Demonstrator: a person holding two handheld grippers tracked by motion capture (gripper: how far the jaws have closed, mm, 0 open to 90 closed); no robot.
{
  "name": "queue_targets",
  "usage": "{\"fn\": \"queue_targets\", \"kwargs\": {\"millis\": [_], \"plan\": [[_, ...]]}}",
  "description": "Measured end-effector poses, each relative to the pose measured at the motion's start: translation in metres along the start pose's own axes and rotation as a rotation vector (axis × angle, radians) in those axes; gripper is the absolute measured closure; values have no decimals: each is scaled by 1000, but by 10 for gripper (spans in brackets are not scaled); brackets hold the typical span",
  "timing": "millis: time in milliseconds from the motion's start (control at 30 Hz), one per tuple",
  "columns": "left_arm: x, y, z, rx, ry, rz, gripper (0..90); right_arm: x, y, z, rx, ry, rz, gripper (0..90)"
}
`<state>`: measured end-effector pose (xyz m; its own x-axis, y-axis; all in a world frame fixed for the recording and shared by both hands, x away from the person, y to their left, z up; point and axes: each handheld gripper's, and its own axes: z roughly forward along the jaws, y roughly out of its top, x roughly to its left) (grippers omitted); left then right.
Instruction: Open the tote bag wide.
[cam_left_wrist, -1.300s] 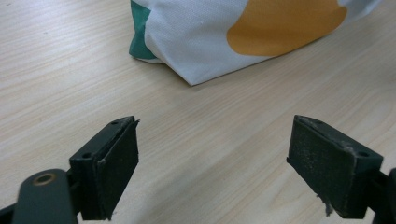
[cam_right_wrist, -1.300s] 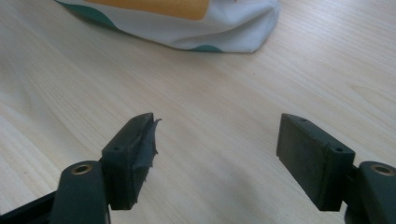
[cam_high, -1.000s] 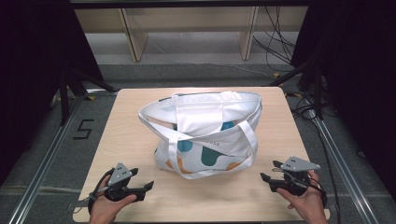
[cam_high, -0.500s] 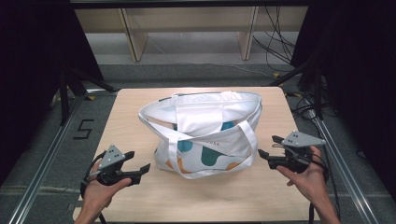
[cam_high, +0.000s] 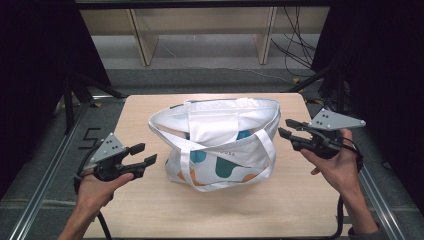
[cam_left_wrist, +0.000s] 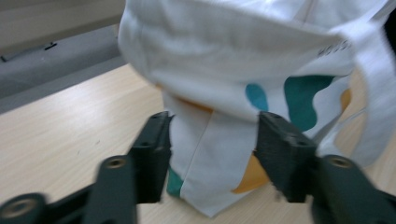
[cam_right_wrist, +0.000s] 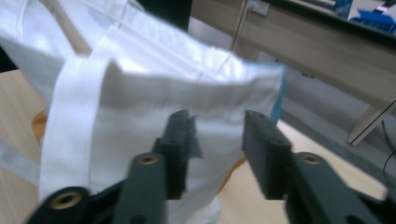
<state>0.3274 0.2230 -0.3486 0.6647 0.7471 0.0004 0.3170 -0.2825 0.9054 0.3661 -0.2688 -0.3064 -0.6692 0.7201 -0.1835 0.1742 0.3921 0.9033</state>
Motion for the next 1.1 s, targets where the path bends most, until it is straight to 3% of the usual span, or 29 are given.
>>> {"fn": "queue_targets", "kwargs": {"millis": [33, 67, 133, 167, 300, 533, 567, 700, 1000, 1100], "plan": [[-1, 5, 0, -6, -8, 6, 619, -1, 9, 1, -5, 8, -4, 739], [-1, 9, -1, -14, -11, 12, 619, -1, 9, 1, -5, 8, -4, 739], [-2, 17, -1, -19, -23, 21, 708, -2, 16, 4, -14, 24, -11, 789], [0, 25, -1, -49, -30, 46, 779, -4, 22, 7, -6, 45, -23, 835], [2, 37, 1, -56, -35, 53, 855, -5, 29, 13, -22, 52, -23, 880], [8, 62, 20, -73, -43, 50, 890, -7, 41, 29, -19, 59, -59, 898], [9, 65, 24, -71, -43, 48, 891, -6, 42, 31, -11, 57, -47, 899], [14, 71, 43, -27, -45, 49, 893, -9, 44, 43, 13, 57, -60, 899], [19, 58, 64, 21, -45, 36, 892, -12, 36, 61, 68, 64, -53, 899], [23, 54, 67, 17, -52, 23, 892, -13, 27, 68, 116, 74, -40, 899]]}}
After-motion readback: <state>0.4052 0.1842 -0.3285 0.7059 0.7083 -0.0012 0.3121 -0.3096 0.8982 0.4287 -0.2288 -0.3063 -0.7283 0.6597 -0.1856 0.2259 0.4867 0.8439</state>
